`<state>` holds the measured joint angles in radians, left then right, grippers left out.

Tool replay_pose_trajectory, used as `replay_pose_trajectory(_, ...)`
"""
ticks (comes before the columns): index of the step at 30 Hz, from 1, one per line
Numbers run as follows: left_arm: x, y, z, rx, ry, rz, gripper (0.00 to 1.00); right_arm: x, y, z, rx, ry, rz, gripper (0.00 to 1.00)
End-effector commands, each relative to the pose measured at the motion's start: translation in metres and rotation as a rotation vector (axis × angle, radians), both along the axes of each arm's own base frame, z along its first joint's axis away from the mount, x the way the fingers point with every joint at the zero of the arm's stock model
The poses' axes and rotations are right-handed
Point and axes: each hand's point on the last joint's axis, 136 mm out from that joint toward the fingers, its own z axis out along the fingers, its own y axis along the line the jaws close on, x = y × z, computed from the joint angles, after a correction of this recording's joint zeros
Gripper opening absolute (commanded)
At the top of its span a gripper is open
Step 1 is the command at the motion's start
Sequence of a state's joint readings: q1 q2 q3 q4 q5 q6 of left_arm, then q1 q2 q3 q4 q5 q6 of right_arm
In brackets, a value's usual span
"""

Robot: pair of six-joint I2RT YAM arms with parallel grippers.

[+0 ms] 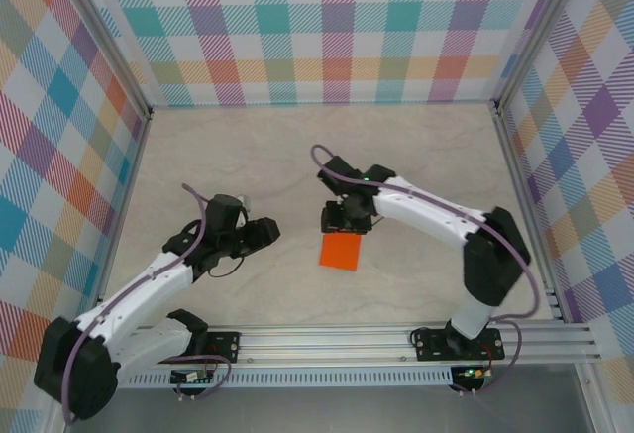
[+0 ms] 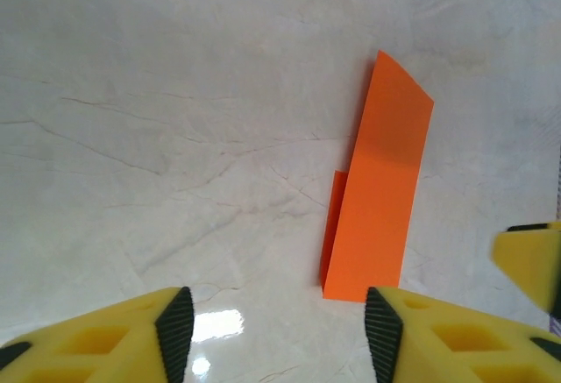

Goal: Fold a paper plane with a square sheet of paper (pick it up from the middle)
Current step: Turn over the paper at the center of the table.

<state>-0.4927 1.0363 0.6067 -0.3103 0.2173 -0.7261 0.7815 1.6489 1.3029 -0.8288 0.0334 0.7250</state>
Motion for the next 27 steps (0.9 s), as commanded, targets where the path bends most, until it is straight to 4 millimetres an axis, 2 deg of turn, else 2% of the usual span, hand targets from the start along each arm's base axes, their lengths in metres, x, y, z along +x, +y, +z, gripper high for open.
replay_pose_trajectory(1, 0.019, -0.044, 0.015, -0.082, -0.029, -0.097, 0.51, 0.008, -0.017, -0.016, 0.17, 0.026, -0.092, 0.5)
replay_pose_trajectory(6, 0.039, -0.107, -0.002, -0.013, 0.023, -0.238, 0.37, 0.001, -0.045, -0.023, 0.331, 0.022, -0.158, 0.5)
replay_pose_trajectory(9, 0.052, -0.128, -0.021, 0.015, 0.068, -0.253, 0.32, -0.005, -0.057, -0.039, 0.389, 0.08, -0.205, 0.49)
replay_pose_trajectory(13, 0.061, -0.149, -0.042, -0.021, 0.115, -0.284, 0.3, -0.013, -0.058, -0.05, 0.458, 0.121, -0.223, 0.48)
replay_pose_trajectory(18, 0.069, -0.164, -0.057, -0.034, 0.147, -0.295, 0.28, -0.022, -0.06, -0.06, 0.459, 0.148, -0.226, 0.48)
replay_pose_trajectory(20, 0.07, -0.161, -0.064, -0.005, 0.158, -0.282, 0.27, -0.023, -0.063, -0.061, 0.447, 0.14, -0.226, 0.49)
replay_pose_trajectory(23, 0.072, -0.145, -0.072, 0.075, 0.159, -0.227, 0.26, -0.022, -0.055, -0.056, 0.491, 0.141, -0.19, 0.49)
replay_pose_trajectory(27, 0.071, -0.146, -0.077, 0.07, 0.162, -0.234, 0.26, -0.02, -0.048, -0.059, 0.51, 0.172, -0.177, 0.49)
